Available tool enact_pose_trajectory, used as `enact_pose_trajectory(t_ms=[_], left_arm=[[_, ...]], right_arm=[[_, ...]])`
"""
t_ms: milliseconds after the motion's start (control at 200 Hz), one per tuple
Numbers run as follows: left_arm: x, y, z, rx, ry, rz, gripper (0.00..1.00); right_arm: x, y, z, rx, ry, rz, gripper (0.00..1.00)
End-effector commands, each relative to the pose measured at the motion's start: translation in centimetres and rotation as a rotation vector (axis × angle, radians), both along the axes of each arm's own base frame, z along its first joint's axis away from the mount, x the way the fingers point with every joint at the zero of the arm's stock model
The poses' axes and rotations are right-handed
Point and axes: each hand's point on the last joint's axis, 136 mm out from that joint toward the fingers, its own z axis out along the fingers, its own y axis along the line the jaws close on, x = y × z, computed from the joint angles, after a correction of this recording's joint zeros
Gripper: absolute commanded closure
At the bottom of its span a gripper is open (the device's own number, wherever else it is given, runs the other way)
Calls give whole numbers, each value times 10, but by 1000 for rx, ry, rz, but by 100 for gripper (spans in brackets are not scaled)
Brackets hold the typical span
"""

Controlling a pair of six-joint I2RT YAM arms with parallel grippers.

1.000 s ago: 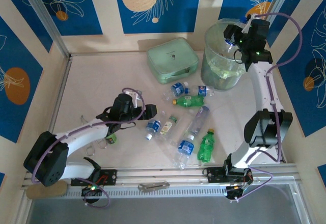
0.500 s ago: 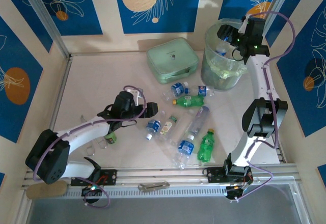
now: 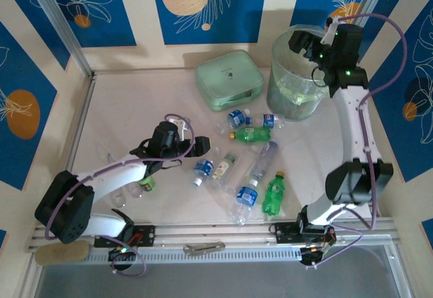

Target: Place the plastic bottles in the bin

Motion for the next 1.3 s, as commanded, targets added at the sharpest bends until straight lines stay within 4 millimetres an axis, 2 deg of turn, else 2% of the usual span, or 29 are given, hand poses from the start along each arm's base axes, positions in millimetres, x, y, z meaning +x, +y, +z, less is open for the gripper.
enact_pose_trajectory(t_ms=[0,130,345,420,485,595,745,875,1100,1296], left_arm=[[12,1,14,-17,-50,27,1],[16,1,15,-27,-62,45,1],[20,-5,20,-49,-66,40,1],[20,-3,19,-56,-63,52,1],[19,-2,17,-60,-58,58,1],[16,0,15,-58,-51,63,1],[14,4,16,-44,-58,67,1],[13,7,18,-35,-69,72,1],[14,7,20,-32,-73,72,1],[13,9,18,-21,-71,74,1]], right_arm=[[-35,19,-16,11,30,31,1],[-82,48,-62,51,138,89,1],[-163,80,-168,194,444,116,1],[-187,90,-198,260,526,110,1],[-208,92,-226,254,602,74,1],[-239,80,-260,178,714,-37,1],[-283,60,-292,98,870,-179,1],[-309,50,-307,46,957,-254,2],[-331,54,-332,-5,1057,-301,5],[-340,56,-354,-1,1081,-324,12]])
